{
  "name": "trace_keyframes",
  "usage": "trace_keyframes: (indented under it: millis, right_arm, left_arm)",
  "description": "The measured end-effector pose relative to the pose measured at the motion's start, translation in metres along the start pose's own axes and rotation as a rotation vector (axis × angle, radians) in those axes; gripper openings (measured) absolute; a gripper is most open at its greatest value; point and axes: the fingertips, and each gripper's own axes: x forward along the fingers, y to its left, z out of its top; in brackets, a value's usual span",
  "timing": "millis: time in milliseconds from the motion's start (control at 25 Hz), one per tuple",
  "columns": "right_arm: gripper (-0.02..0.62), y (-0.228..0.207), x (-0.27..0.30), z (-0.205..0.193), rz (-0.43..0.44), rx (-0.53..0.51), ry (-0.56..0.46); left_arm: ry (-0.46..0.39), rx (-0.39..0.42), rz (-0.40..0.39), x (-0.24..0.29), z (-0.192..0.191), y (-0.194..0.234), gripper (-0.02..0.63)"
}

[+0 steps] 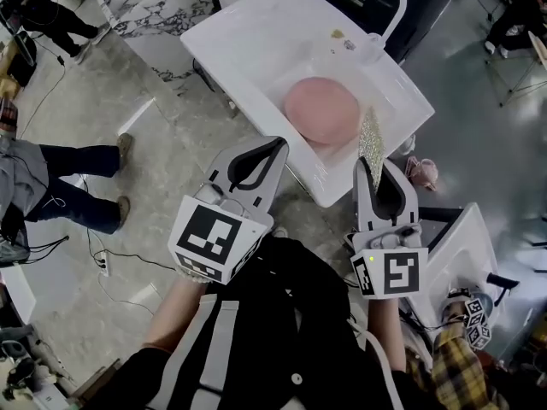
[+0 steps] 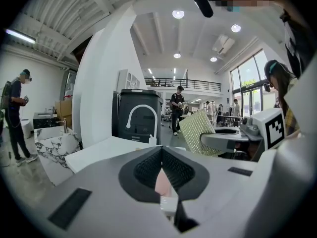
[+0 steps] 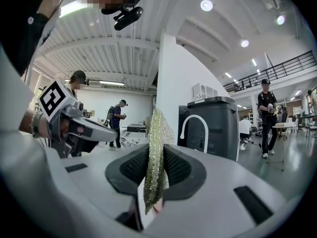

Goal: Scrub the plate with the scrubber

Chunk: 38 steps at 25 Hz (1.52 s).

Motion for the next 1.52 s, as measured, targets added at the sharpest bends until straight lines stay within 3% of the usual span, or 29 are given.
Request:
trace_keyframes:
  millis: [240,600,1240,1520]
  right_arm:
    - [0.072,0.001,0.005,-0.001,-0.048,-0.009,-0.002]
    - [0.072,-0.008,0.052,-0.001,-0.153,0.027,0.023]
    - [0.072,-0.016,0.145,0.008,-0.388,0.020,0.051]
    - [0.072,-0.022,0.159,0.010,-0.515,0.030,0.072]
  left_arm:
    - [-0.015,0.012,-0.051,0.007,0.001,0.008,0.001]
    - [-0.017,-0.005,-0.163,0.054,0.007,0.053,0.001]
    - [0.018,0.077,-0.402,0.125,0.024,0.135,0.000]
    - [0.022,0.096,-0.523,0.149,0.031,0.150,0.000]
